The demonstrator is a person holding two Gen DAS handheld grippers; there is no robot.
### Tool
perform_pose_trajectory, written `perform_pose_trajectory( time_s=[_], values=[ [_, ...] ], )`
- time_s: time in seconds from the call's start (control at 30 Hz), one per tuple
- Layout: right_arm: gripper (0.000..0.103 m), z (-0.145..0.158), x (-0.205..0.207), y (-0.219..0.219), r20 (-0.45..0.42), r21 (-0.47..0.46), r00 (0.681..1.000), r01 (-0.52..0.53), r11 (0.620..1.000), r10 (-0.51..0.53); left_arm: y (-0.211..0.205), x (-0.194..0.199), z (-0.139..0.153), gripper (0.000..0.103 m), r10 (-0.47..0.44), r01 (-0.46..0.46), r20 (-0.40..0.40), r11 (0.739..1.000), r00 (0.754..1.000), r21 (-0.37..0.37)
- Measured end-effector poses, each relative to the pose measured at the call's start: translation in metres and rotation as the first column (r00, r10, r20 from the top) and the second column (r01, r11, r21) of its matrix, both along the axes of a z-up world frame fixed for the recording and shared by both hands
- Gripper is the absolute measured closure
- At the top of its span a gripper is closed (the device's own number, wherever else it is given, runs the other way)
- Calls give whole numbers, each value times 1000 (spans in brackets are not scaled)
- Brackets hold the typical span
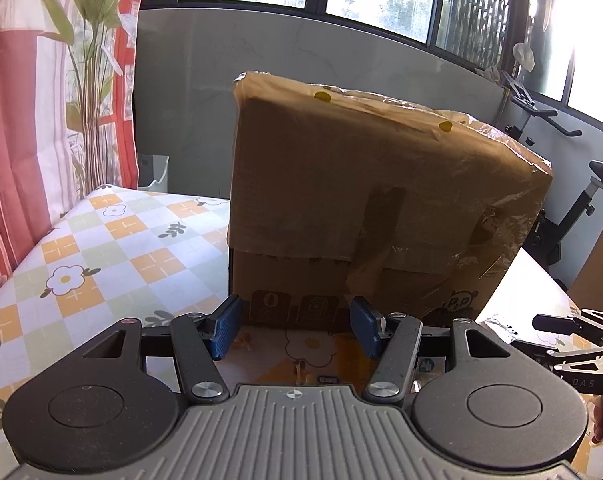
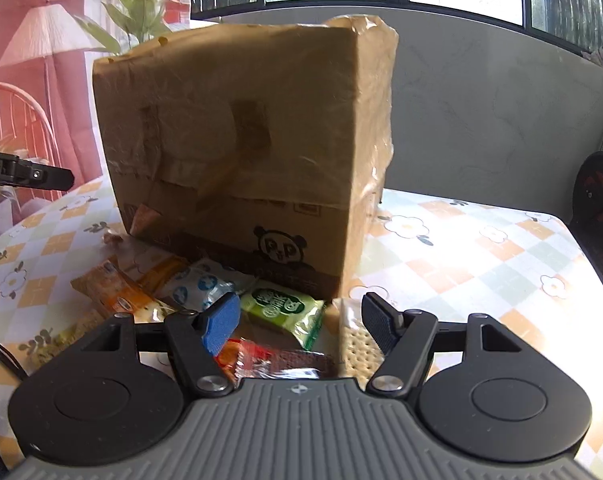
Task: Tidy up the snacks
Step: 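Return both tools to the pile and lower the right tool onto the white cracker pack, then position the left tool around the orange-labelled bread package while the right tool holds the cracker pack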
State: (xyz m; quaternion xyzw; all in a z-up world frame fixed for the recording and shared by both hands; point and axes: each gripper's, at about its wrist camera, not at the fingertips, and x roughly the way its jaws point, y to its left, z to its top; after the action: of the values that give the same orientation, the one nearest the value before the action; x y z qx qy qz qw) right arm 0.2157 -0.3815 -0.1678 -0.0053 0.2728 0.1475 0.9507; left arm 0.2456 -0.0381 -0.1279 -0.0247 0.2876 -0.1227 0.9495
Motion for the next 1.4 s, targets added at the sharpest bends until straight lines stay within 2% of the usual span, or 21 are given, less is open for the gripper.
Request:
perform_pose_trajectory(
  time_s=[0.23,0.47,0.53,0.87,1.17,1.33,1.4],
  values=[
    [41,-23,13,-19,-38,-28,995,96,995,-97,2,-2,-13,41,44,-45,-42,999,998,-17],
    [44,-38,27,-15,-70,-46,992,101,994,-104,-1,-6,-29,41,45,-46,-98,999,994,-9],
    [54,-41,30,-15,-73,-53,992,99,994,-103,-4,-6,-33,41,40,-41,-110,999,993,-4],
    [54,-44,17,-11,-50,-52,998,44,998,-47,-19,-7,-48,41,-2,4,-162,1000,987,17],
    [54,-45,14,-12,-52,-38,998,38,999,-40,-20,-6,-55,41,-5,9,-190,1000,982,17],
    [54,-44,16,-12,-52,-38,998,38,999,-40,-20,-6,-55,41,-3,4,-210,1000,978,4],
    [54,-45,16,-12,-52,-38,998,38,999,-40,-17,-5,-54,41,6,-12,-226,1000,974,-28]
  ],
)
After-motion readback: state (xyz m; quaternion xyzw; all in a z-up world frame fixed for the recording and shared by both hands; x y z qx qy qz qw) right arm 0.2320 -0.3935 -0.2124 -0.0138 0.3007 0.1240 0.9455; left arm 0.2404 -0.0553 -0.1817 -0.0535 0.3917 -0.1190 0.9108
